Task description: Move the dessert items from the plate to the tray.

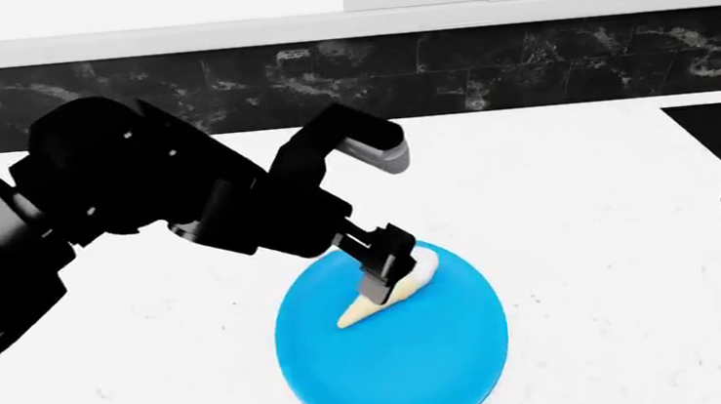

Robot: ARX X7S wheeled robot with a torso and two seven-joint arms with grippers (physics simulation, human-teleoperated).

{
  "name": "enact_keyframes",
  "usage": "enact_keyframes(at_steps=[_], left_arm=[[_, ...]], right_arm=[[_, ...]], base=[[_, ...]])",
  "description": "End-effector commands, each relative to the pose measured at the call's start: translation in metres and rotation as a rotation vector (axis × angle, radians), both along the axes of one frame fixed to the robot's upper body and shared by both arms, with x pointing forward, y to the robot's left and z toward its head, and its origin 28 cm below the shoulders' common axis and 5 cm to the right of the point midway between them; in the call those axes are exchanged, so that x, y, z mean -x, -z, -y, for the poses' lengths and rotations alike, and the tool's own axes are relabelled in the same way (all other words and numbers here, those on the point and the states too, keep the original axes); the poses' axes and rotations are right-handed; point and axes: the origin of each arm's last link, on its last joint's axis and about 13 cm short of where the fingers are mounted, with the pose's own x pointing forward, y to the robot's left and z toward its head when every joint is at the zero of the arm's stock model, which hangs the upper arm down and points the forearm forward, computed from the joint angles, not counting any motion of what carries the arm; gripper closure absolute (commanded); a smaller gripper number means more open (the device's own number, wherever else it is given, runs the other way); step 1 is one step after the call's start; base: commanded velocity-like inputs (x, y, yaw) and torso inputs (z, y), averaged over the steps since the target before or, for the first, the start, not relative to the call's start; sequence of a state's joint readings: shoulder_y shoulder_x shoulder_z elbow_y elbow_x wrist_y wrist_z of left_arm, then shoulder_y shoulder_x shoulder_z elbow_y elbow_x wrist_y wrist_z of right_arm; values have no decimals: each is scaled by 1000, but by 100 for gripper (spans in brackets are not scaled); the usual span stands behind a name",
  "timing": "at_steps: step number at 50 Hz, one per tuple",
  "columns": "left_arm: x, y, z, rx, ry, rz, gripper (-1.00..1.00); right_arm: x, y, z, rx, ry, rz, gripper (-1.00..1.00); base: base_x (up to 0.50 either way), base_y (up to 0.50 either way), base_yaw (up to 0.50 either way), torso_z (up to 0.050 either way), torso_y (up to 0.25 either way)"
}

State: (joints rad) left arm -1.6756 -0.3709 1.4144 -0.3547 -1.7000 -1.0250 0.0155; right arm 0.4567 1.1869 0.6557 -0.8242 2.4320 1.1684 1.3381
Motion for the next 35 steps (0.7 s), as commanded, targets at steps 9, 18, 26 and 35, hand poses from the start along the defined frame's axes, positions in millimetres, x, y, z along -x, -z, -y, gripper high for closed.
enact_keyframes(at_steps=[9,18,26,35], left_arm=[[-3,14,16,-19,29,-1,-100],[6,20,22,-29,69,-9,-100],[17,22,22,-34,96,-16,-100],[19,25,20,-38,95,-27,-100]], right_arm=[[-1,1,1,-2,1,-5,-100],[0,1,1,-4,1,-5,-100],[-1,0,1,-3,-1,-3,-100],[-1,0,1,-3,-1,-1,-100]], base=[[0,0,0,0,0],[0,0,0,0,0],[0,0,0,0,0],[0,0,0,0,0]])
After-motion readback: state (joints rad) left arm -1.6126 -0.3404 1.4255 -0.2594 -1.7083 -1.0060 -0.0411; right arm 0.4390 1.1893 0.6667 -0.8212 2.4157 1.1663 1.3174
